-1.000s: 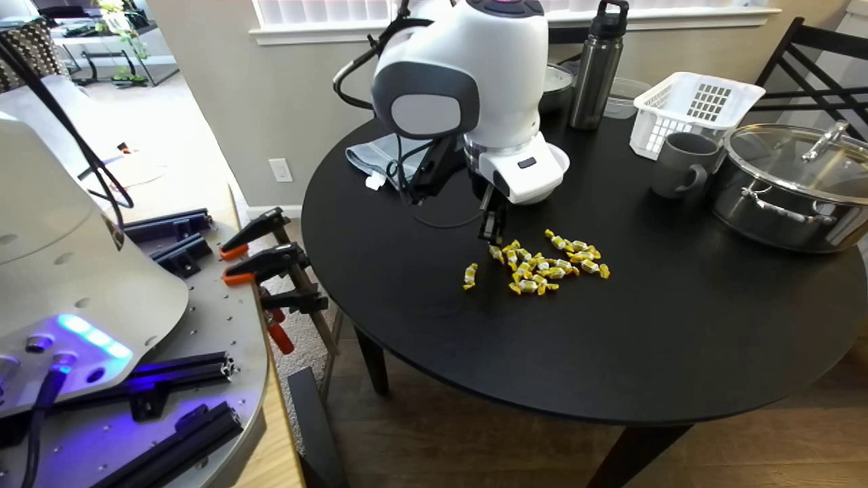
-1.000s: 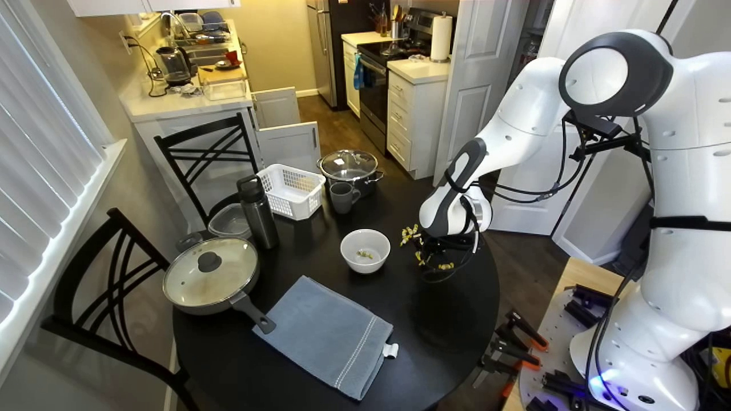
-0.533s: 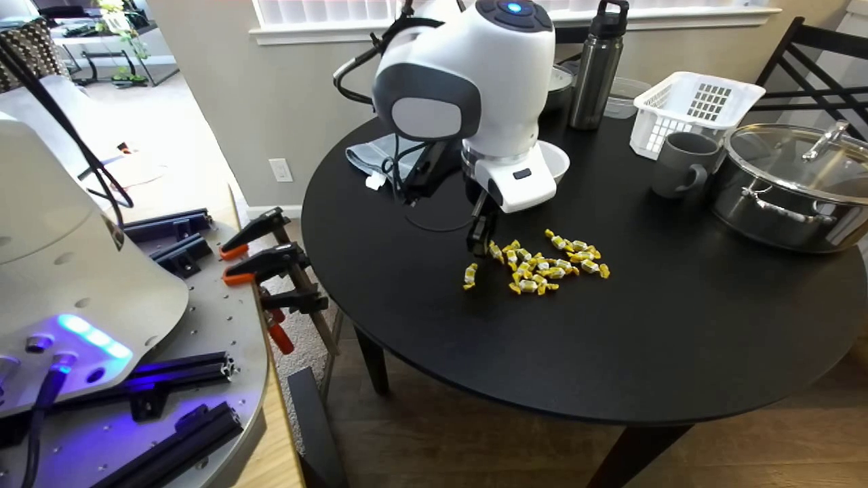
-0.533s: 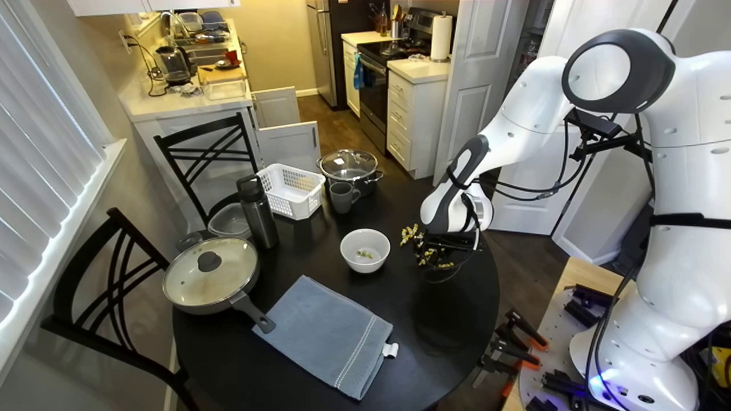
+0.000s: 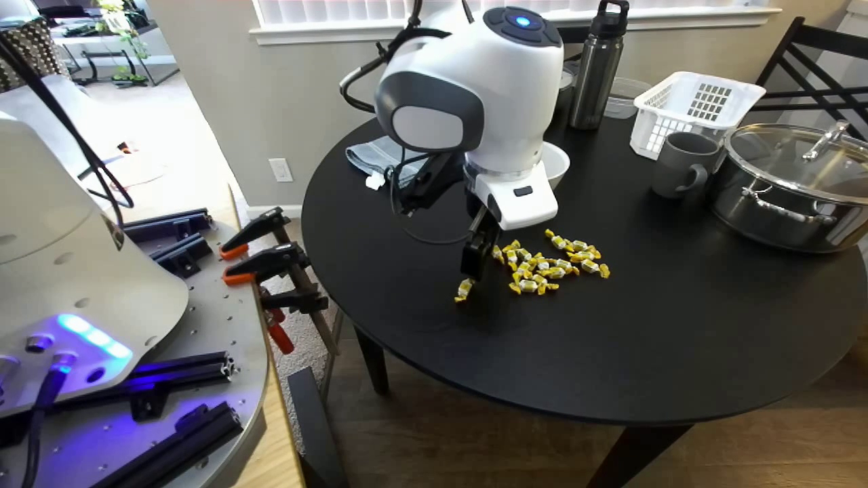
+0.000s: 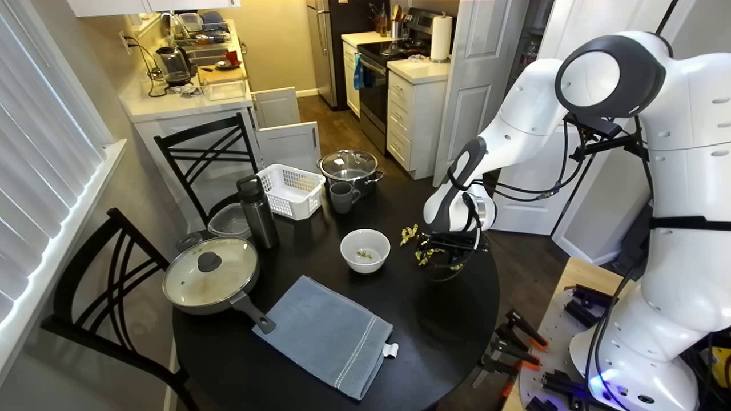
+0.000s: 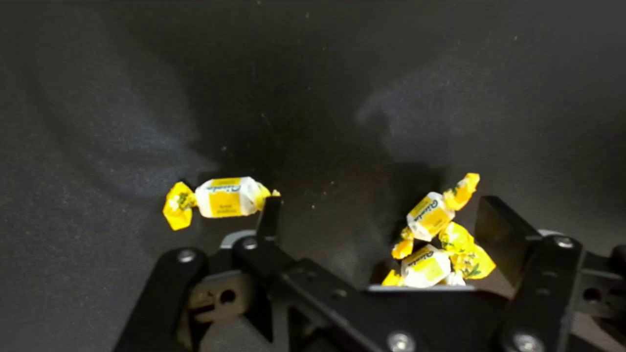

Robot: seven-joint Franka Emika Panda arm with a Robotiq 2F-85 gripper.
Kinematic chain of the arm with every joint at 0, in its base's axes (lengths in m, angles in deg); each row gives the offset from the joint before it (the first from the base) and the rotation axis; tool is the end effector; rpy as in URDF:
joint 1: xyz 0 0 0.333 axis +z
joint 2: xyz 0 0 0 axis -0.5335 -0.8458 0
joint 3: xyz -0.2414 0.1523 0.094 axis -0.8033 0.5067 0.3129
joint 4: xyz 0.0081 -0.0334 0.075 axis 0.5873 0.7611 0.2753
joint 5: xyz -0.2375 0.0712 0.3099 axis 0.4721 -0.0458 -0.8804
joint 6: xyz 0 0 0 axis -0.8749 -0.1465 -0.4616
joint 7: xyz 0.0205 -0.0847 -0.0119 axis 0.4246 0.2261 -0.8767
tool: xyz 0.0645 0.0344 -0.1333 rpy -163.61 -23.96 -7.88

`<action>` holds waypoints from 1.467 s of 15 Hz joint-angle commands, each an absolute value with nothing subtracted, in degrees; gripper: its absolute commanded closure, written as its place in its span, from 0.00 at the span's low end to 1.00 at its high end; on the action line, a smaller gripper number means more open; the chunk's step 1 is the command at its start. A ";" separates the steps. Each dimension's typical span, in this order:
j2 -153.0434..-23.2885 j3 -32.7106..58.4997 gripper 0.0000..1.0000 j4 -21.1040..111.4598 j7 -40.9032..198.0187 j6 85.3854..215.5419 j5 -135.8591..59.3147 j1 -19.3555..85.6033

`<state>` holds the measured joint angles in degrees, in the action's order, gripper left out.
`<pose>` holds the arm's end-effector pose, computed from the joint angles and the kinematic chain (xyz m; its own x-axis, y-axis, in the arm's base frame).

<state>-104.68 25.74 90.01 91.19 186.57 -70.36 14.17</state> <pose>0.4541 -0.0890 0.0203 0.5525 -0.8283 -0.0933 -0.8312 -0.5390 -0.1366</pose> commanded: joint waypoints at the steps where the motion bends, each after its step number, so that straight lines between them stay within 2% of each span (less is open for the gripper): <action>1: -105.04 23.21 0.00 89.25 93.66 185.07 -71.39 17.74; 10: -108.97 15.08 0.01 83.47 102.42 181.41 -69.90 27.55; 11: -109.61 14.63 0.26 82.80 102.52 180.88 -69.63 28.07; 13: -110.38 14.15 0.32 81.77 102.65 179.78 -69.74 28.58; 22: -109.68 14.16 0.91 80.71 101.98 178.15 -69.99 28.54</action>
